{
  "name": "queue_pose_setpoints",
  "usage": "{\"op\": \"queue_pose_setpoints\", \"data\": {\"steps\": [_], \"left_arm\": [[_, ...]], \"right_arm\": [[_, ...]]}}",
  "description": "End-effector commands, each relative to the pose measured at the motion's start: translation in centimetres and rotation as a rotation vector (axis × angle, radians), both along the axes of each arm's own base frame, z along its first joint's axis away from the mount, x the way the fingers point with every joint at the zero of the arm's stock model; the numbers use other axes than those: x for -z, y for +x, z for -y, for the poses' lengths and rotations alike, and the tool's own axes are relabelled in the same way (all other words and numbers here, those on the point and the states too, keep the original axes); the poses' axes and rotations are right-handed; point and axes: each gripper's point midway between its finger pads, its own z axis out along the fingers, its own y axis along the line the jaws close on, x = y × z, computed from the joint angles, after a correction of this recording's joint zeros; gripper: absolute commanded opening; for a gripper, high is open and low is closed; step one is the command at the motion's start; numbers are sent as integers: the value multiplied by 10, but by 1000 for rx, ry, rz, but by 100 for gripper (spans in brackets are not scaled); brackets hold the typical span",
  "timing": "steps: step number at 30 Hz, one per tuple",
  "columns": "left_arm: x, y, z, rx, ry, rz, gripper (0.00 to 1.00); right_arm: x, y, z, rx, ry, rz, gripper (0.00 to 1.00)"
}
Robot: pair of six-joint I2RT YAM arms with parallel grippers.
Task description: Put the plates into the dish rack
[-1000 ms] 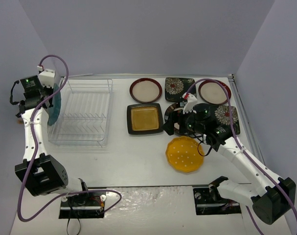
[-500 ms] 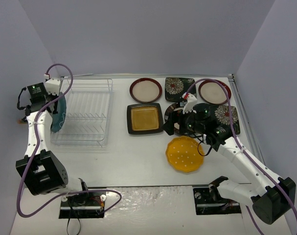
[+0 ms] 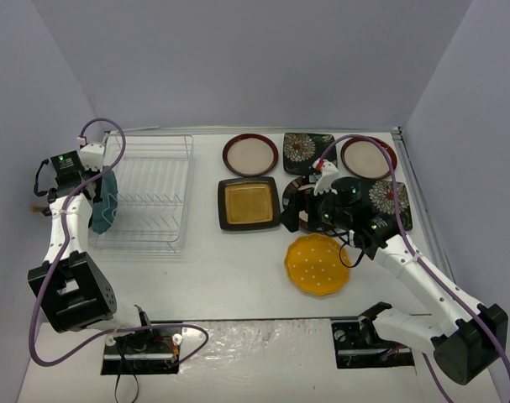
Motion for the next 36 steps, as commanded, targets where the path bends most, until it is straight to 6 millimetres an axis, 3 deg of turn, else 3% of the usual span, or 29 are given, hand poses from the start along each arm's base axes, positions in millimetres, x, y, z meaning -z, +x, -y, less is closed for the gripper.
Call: {"op": "queue_pose_setpoints", "data": {"steps": [1,5,8,13,16,19,23,29,36], "left_arm": [[-70,25,-13,-17,83,250,15],[-72,21,-15,-41,88,259,36],[-75,17,-17,-63,93,267,45],[-81,12,-18,-101,83,283,72],[-89,8,-15,-124,54,302,78],[-104,3,-9,-170,-8,345,88],[-134,-11,5,-250,-140,413,97],[-153,-33,51,-287,-414,430,97],[-151,-57,132,-113,-611,404,97]], "right_arm": [[-23,8,-3,2,43,73,100],[-22,8,0,19,48,69,100],[-22,8,2,30,56,63,100],[-18,10,6,65,54,45,100],[-13,14,14,124,35,30,100],[2,20,36,248,-17,-23,100],[32,23,79,470,-100,-128,100],[94,8,139,731,-201,-364,100],[152,-23,157,836,-203,-572,100]]}}
